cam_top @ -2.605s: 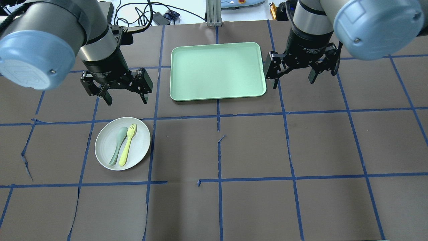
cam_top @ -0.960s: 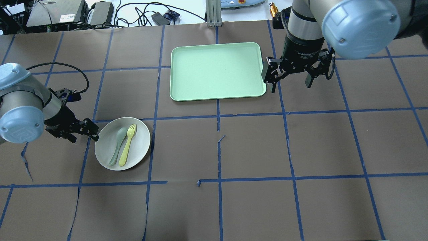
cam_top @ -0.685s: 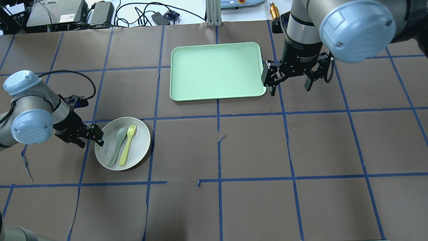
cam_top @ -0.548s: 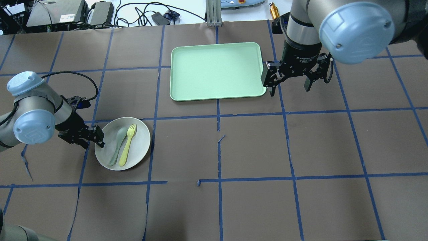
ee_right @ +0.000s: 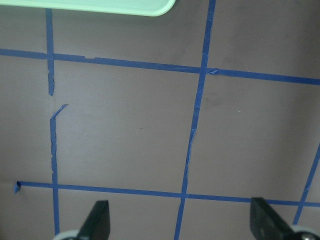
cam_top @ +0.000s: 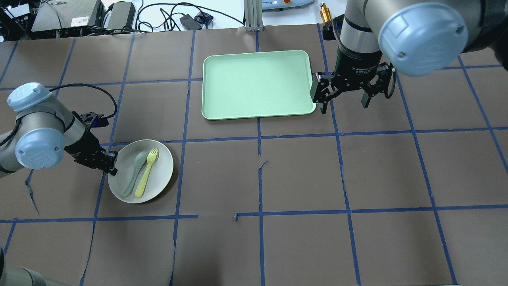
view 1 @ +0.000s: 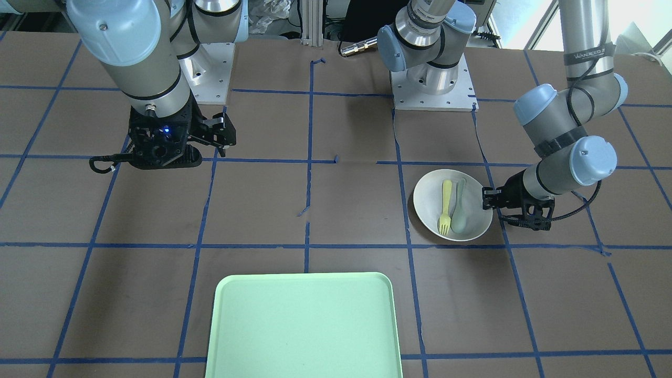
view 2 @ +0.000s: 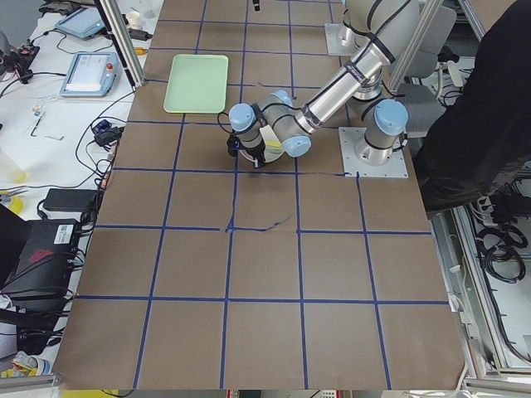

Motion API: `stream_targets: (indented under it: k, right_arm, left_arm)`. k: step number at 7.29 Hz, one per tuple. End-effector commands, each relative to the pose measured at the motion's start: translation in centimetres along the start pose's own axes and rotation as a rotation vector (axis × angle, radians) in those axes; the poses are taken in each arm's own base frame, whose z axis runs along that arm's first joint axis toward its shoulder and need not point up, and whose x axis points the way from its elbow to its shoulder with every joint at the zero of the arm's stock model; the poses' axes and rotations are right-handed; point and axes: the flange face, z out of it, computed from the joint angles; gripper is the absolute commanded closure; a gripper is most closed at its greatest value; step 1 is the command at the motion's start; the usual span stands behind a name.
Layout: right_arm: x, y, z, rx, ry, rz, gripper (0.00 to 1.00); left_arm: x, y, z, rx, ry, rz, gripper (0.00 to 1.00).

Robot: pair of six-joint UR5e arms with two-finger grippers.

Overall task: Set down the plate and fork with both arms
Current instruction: 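Lift the plate with the left gripper and set it on the green tray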

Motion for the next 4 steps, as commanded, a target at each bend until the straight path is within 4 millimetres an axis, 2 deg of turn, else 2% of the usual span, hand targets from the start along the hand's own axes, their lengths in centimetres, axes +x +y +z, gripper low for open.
stream_targets:
  k: [1, 2, 3, 4]
  right_arm:
    - [0.0, 0.0, 0.0, 0.002, 0.003, -0.001, 0.00]
    - [0.0, 0.0, 0.0, 0.004, 0.003, -0.001, 0.00]
    - [0.0, -0.1, -0.1, 0.005, 0.003, -0.001, 0.00]
    - [0.0, -0.1, -0.2, 0.008, 0.003, 0.000, 0.00]
  left_arm:
    - [0.0, -0.9, -3.4, 0.026, 0.096, -0.021, 1.00]
    - [-0.6, -1.3, -6.0, -0.001, 0.120, -0.042, 1.00]
    - [-2.1, -1.3, -7.8, -0.002, 0.159, -0.075, 1.00]
    - [-3.6, -0.9, -8.9, 0.023, 0.251, -0.126, 1.00]
